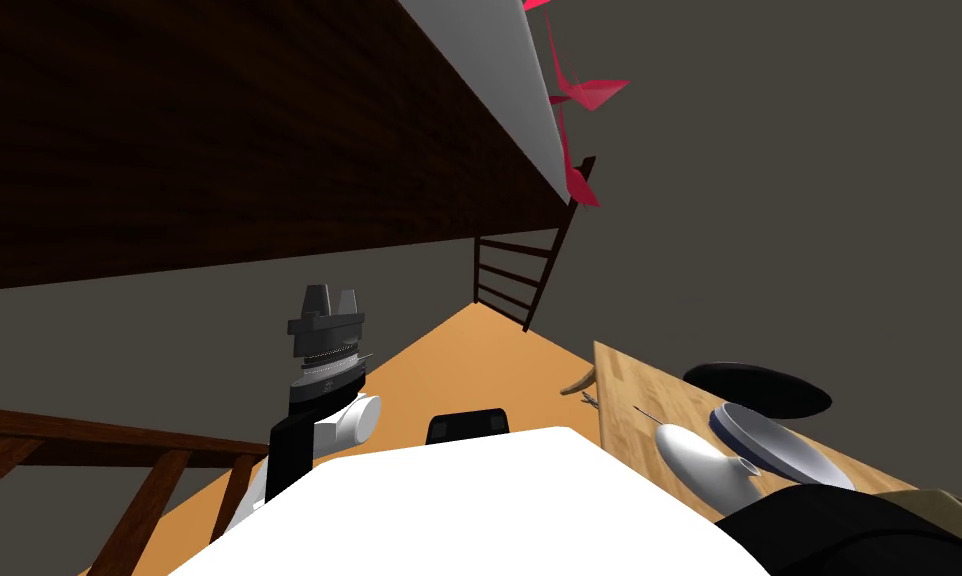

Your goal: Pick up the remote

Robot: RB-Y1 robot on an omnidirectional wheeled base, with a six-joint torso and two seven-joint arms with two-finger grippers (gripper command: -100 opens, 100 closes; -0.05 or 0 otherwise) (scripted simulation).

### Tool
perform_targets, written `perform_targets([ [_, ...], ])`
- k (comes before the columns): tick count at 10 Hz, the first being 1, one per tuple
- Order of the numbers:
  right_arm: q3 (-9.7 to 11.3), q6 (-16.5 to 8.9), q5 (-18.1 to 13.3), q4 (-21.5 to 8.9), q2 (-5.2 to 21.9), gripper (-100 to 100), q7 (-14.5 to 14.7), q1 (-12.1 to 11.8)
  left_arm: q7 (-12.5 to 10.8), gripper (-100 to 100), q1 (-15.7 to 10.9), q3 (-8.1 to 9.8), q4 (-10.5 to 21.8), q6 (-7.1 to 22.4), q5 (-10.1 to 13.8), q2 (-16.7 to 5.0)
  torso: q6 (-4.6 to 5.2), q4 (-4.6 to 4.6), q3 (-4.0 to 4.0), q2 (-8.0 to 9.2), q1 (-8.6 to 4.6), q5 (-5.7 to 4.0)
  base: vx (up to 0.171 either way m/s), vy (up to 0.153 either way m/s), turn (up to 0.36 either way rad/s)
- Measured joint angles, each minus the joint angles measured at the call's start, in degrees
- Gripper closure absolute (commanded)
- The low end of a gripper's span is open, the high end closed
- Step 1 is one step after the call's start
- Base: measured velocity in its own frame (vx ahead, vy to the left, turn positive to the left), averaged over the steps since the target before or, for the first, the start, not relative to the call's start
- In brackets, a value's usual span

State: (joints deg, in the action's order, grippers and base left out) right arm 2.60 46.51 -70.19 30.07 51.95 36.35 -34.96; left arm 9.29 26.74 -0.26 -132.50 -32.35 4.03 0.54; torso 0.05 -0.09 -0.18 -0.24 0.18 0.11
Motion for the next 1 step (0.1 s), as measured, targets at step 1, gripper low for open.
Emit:
perform_targets([
  [1, 0.01, -0.03, 0.00, 0.11, 0.01, 0, -0.15, -0.03, 0.00, 0, 0.00, 0.00, 0.00, 0.00, 0.00, 0.00, 0.01, 0.00, 0.01, 0.03, -0.04, -0.01, 0.000, 0.000, 0.000],
])
